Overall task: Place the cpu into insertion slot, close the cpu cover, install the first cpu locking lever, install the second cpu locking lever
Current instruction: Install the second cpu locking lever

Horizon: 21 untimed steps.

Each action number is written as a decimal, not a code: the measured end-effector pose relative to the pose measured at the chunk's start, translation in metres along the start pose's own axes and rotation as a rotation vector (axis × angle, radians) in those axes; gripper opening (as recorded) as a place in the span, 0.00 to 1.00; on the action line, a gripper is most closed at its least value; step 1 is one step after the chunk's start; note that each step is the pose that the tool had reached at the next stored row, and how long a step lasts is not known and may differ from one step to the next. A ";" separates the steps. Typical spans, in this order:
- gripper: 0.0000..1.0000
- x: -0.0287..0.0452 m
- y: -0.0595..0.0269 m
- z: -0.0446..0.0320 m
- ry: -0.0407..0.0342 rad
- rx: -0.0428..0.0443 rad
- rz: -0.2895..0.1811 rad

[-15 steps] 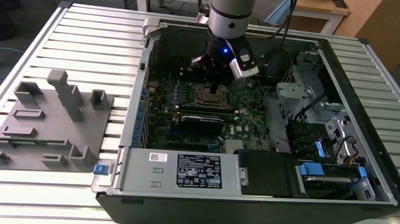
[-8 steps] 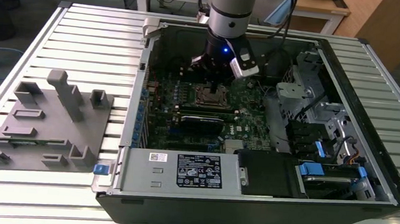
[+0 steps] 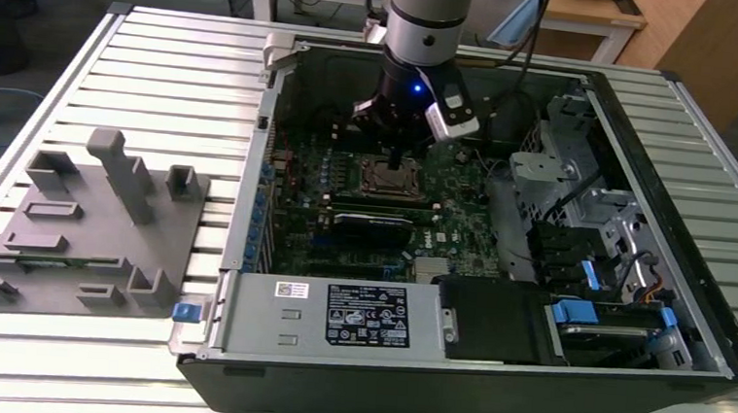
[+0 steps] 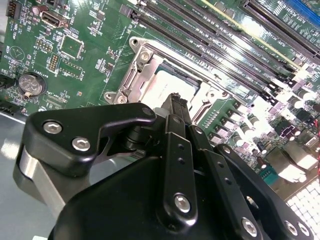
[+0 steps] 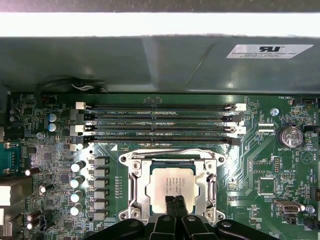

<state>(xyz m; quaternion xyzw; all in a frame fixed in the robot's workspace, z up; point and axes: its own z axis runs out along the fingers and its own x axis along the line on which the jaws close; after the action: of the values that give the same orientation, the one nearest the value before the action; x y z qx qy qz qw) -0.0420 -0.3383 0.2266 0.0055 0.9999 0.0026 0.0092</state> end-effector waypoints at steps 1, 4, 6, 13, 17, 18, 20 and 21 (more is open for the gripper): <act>0.11 0.0000 0.0000 -0.0003 -0.0001 -0.0001 0.000; 0.11 0.0000 0.0000 -0.0017 -0.0002 -0.0003 0.000; 0.11 -0.0001 0.0000 -0.0029 -0.0002 -0.0003 0.000; 0.11 -0.0002 0.0001 -0.0058 -0.0003 -0.0006 0.000; 0.11 -0.0002 0.0001 -0.0061 -0.0002 -0.0005 0.000; 0.11 -0.0001 0.0001 -0.0062 -0.0002 -0.0004 0.000; 0.11 -0.0001 0.0000 -0.0073 0.0000 0.0000 0.000; 0.11 -0.0002 0.0001 -0.0078 -0.0002 -0.0004 0.000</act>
<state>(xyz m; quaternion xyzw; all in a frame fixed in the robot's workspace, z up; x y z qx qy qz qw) -0.0420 -0.3383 0.2344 0.0055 0.9999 0.0028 0.0093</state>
